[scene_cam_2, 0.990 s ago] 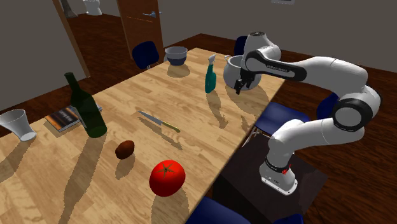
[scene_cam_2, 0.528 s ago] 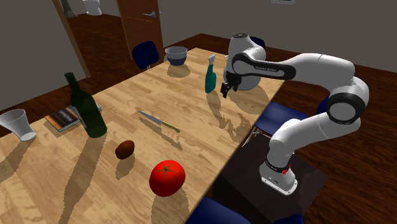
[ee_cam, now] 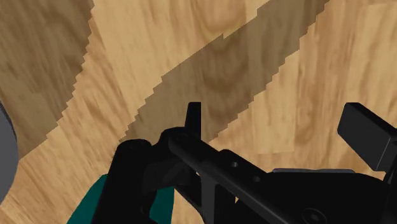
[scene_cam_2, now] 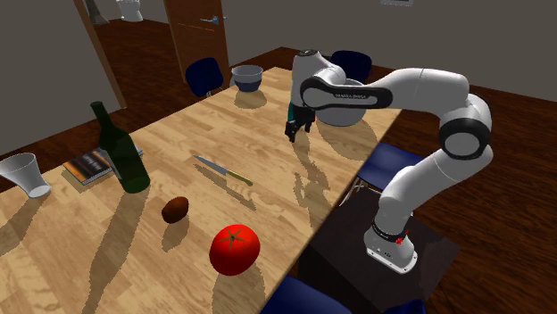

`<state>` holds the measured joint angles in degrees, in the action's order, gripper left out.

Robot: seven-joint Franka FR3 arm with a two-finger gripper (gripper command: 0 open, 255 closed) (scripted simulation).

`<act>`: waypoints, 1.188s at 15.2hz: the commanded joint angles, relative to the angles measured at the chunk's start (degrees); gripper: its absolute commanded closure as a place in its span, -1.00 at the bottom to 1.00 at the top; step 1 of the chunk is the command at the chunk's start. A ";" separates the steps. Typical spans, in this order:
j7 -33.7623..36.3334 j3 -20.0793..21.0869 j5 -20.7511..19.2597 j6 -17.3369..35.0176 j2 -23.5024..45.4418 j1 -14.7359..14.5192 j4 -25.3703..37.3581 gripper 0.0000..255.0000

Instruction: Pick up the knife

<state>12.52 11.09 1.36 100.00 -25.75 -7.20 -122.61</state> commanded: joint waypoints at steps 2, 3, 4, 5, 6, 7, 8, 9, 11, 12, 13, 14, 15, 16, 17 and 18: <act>2.84 2.75 0.48 0.21 4.71 -1.05 3.99 -1.00; 3.77 3.62 0.51 0.14 6.35 -1.37 5.52 -1.00; 4.70 4.49 0.48 0.05 8.02 -1.69 7.11 -1.00; 5.65 5.36 0.40 -0.07 9.72 -2.01 8.76 -1.00; 6.61 6.21 0.25 -0.23 11.46 -2.35 10.47 -1.00; 7.58 7.05 0.04 -0.42 13.24 -2.69 12.24 -1.00; 8.57 7.87 -0.23 -0.65 15.07 -3.06 14.08 -1.00; 9.57 8.66 -0.57 -0.92 16.93 -3.48 15.99 -1.00; 11.60 10.21 -1.43 -1.59 20.80 -4.38 20.04 -1.00; 12.62 10.95 -1.96 -2.00 22.80 -4.90 22.19 -1.00; 13.65 11.66 -2.56 -2.47 24.86 -5.45 24.42 -1.00; 14.67 12.36 -3.21 -3.00 26.97 -6.06 26.75 -1.00; 15.70 12.99 -3.93 -3.60 29.13 -6.76 29.19 -1.00; 16.71 13.59 -4.70 -4.27 31.36 -7.52 31.75 -1.00; 17.70 14.13 -5.53 -5.02 33.65 -8.39 34.43 -1.00; 18.66 14.61 -6.40 -5.85 36.00 -9.34 37.26 -1.00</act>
<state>30.10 25.14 -4.21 94.85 7.93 -15.63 -88.02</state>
